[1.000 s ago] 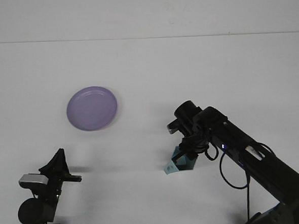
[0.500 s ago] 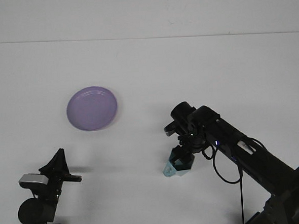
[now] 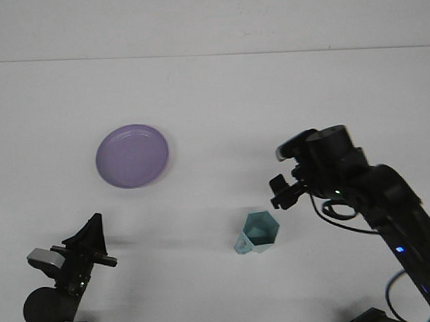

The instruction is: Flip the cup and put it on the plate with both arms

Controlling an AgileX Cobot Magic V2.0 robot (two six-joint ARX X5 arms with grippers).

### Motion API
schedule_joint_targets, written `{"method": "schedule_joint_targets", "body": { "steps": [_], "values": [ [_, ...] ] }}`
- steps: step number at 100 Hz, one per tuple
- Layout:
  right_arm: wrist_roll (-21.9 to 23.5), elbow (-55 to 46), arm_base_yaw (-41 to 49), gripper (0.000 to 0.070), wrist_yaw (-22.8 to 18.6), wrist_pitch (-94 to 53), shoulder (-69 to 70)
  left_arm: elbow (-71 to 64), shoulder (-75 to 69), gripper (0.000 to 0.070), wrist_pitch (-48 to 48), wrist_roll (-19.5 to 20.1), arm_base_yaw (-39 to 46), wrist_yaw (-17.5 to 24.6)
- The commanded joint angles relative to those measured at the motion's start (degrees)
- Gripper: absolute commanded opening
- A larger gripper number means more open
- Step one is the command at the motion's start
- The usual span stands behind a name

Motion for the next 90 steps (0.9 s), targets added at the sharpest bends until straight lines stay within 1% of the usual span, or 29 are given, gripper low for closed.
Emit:
{"method": "schedule_joint_targets", "body": {
  "steps": [1, 11, 16, 23, 34, 41, 53, 64, 70, 76, 90],
  "values": [
    [1.11, -2.91, -2.19, 0.0477, 0.04, 3.78, -4.92, 2.05, 0.02, 0.0012, -0.2, -4.09, 0.0, 1.46],
    [1.22, -11.17, -6.71, 0.0477, 0.33, 11.28, -14.45, 5.01, 0.76, 0.0012, -2.38, -5.73, -0.07, 1.6],
    [1.97, -16.2, -8.76, 0.0477, 0.46, 14.99, -19.34, 6.82, 1.86, 0.0012, -3.34, -6.19, -0.13, 1.81],
    [3.13, -23.34, -11.19, 0.0477, 0.44, 19.67, -25.83, 9.9, 4.35, 0.0012, -5.22, -6.03, -0.42, 2.32],
    [4.63, -33.73, -13.86, 0.0476, 0.57, 25.68, -34.67, 15.78, 10.27, 0.0012, -9.31, -5.4, -1.16, 4.24],
    [5.7, -39.52, -14.8, 0.0475, 0.68, 29.07, -39.54, 20.35, 15.17, 0.0012, -12.98, -3.48, -2.03, 4.96],
    [7.02, -47.71, -15.3, 0.0471, 1.29, 34.18, -46.21, 29.03, 24.5, 0.0012, -20.37, 2.36, -4.28, 6.54],
    [7.41, -52.39, -15.28, 0.0471, 3.87, 35.87, -50.93, 37.53, 33.92, 0.0012, -28.44, 7.61, -7.67, 7.15],
    [8.35, -52.94, -15.28, 0.0471, 4.09, 36.68, -51.95, 40.72, 37.75, 0.0012, -31.43, 9.53, -9.46, 7.13],
    [8.13, -52.94, -15.28, 0.0471, 4.11, 37.51, -52.92, 44.17, 42.16, 0.0012, -34.47, 10.88, -11.72, 7.15],
    [7.8, -52.94, -15.28, 0.0471, 4.07, 37.55, -52.81, 50.86, 52.11, 0.0013, -38.91, 11.45, -17.73, 7.15]
  ]
}}
